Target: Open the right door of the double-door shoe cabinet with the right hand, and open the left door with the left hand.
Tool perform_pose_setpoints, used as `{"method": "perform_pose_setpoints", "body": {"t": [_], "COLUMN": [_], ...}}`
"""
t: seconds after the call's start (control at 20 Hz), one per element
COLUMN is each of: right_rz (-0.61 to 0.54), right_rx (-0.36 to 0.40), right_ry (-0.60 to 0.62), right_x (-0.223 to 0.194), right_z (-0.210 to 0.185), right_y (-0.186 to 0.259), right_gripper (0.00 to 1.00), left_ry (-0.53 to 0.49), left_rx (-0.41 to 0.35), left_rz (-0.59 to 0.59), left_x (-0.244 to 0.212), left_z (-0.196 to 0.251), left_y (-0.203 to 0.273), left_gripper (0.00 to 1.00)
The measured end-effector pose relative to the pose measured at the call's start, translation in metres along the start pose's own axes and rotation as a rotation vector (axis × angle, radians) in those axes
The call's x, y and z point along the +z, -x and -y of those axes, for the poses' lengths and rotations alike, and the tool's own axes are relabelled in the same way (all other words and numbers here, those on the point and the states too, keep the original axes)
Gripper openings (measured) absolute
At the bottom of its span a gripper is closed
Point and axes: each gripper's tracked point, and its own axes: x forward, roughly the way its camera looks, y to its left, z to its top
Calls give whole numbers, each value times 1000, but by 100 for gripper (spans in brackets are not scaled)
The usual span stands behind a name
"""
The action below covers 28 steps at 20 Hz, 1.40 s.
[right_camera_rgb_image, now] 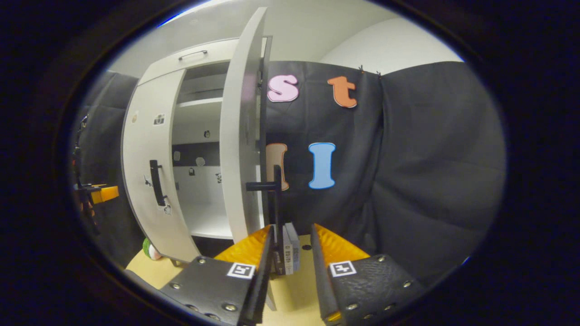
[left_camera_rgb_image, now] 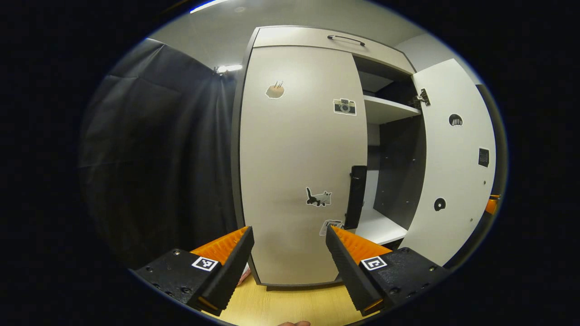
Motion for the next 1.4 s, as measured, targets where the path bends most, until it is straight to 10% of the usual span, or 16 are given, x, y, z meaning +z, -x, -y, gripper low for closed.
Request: {"method": "perform_pose_setpoints", "body": {"t": [0.3, 1.4], "right_rz": [-9, -12], "right_rx": [-5, -42], "right_ry": [-38, -54], "right_x": [-4, -6], "right_z": [4, 5], "right_y": [-2, -7], "right_gripper": [77, 78], "left_ry": [9, 9], "left_rx": [-6, -41], "left_rz": [-10, -22], "left_x": [-3, -5], "left_z": [1, 6], "left_y": [-2, -18], "left_gripper": [98, 99]}}
